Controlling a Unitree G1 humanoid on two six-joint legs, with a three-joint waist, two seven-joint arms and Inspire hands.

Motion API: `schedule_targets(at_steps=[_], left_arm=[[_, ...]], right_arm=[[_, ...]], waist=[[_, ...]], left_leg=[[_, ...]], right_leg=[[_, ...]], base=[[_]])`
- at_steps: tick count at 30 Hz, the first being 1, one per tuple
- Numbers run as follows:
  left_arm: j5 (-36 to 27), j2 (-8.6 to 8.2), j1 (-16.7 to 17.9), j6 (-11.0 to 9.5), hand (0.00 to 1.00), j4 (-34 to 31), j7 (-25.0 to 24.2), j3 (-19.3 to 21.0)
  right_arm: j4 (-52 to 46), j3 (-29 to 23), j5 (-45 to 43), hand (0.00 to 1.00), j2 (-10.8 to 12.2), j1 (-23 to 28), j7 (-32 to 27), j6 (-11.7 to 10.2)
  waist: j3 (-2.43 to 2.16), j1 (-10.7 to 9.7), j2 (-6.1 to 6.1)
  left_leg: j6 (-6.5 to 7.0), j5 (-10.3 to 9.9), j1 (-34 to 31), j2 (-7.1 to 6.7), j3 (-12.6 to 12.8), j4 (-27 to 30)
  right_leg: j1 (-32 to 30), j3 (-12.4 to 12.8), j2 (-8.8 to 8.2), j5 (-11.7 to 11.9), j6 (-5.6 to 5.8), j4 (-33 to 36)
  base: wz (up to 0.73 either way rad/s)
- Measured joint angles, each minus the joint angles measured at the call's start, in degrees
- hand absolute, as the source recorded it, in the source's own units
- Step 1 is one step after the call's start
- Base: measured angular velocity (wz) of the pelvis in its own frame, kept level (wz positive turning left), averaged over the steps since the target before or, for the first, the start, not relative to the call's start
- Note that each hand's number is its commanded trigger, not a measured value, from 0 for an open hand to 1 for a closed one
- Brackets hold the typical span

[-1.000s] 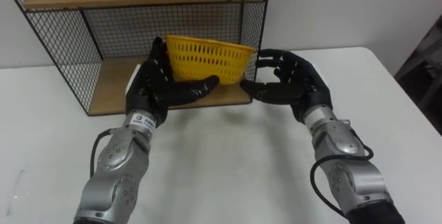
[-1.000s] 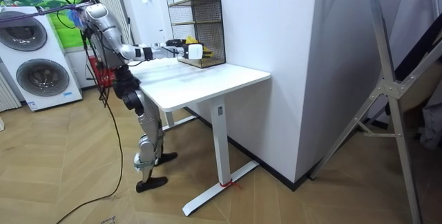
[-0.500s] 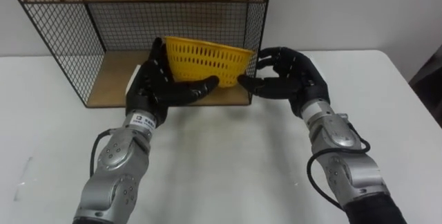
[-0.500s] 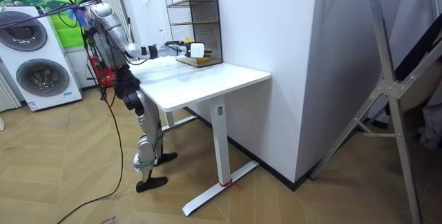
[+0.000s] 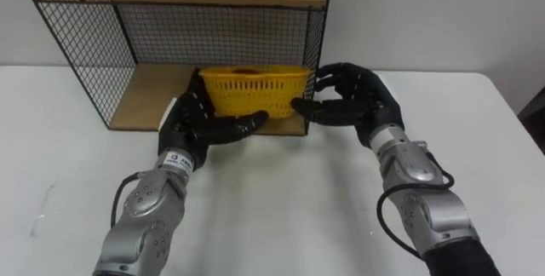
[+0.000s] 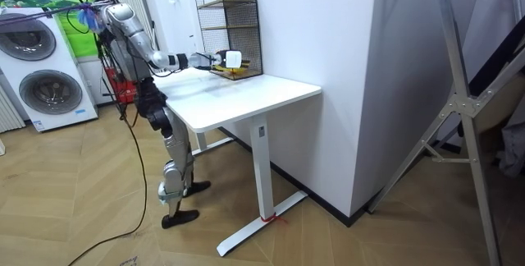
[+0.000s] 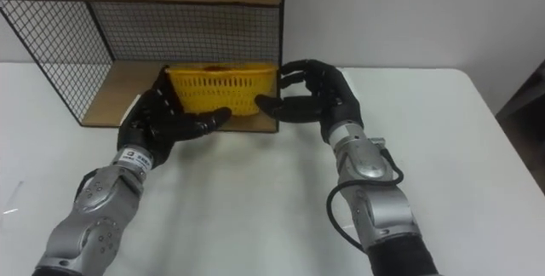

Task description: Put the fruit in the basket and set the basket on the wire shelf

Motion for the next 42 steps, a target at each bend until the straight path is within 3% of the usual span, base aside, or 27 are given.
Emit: schedule_targets(at_steps=[4,6,8,16,28,31,36,42], left_arm=[[1.18,0.08,0.02,0.43,0.00,-0.01,0.00,0.08],[1.17,0.11,0.69,0.46,0.00,-0.53,0.00,0.59],[1.40,0.13,1.20,0.46,0.00,-0.55,0.01,1.34],[2.30,1.25,1.93,0.46,0.00,-0.73,0.16,2.87],[2.73,1.35,3.85,0.44,0.00,-4.17,3.05,5.59],[3.58,2.37,4.56,0.34,0.00,-6.81,3.59,5.73],[4.91,2.44,5.73,0.08,0.00,-8.99,3.56,7.64],[6.70,2.37,8.80,-0.17,0.00,-12.89,3.54,10.87]], right_arm=[[0.00,-0.15,-2.07,0.00,-0.69,0.09,0.32,0.07],[-0.04,-0.22,-2.23,0.00,-1.19,0.35,0.86,0.55],[-0.05,-0.25,-2.40,0.00,-1.48,0.43,1.37,1.18],[-0.06,-0.38,-3.24,0.00,-1.28,1.80,2.59,1.33],[-1.21,-1.52,-3.21,0.00,-0.99,3.95,2.98,1.30],[-1.35,-1.53,-3.14,0.00,-1.14,3.96,2.78,1.27],[-2.82,-2.10,-3.33,0.00,-1.19,4.87,2.49,1.20],[-8.50,-4.81,-3.55,0.00,-1.48,8.03,2.66,1.00]], waist=[[-0.52,-0.07,0.38],[-1.22,-0.09,0.92],[-1.42,-0.16,1.15],[-1.59,-0.23,0.85],[-1.30,0.22,0.75],[-1.19,0.26,0.94],[-1.09,0.04,1.51],[-1.31,-0.36,2.19]], left_leg=[[0.03,0.37,0.07,-0.26,-0.55,0.00],[0.05,0.41,0.24,-0.33,-0.63,0.00],[0.03,0.46,0.68,-0.36,-0.74,-0.04],[-0.07,0.55,2.39,-0.46,-0.71,-0.94],[-0.29,0.94,2.81,-0.69,-1.16,-1.89],[-0.30,0.95,2.82,-0.71,-1.19,-1.93],[-0.22,1.00,2.69,-0.75,-1.24,-1.88],[-0.03,1.13,2.54,-0.81,-1.36,-1.89]], right_leg=[[0.41,-0.52,-0.04,0.11,-0.16,-0.02],[0.59,-0.60,-0.08,0.11,-0.17,0.09],[1.05,-0.69,-0.07,0.11,-0.16,0.10],[2.60,-0.85,-0.21,0.20,-0.15,-0.64],[3.25,-1.38,-0.19,0.66,-0.05,-1.83],[3.22,-1.40,-0.19,0.58,0.07,-1.83],[3.21,-1.47,-0.18,0.61,0.03,-1.86],[3.21,-1.76,-0.20,0.58,0.08,-1.88]], base=[[0.08],[0.02],[0.00],[0.00],[0.02],[0.00],[0.00],[0.01]])
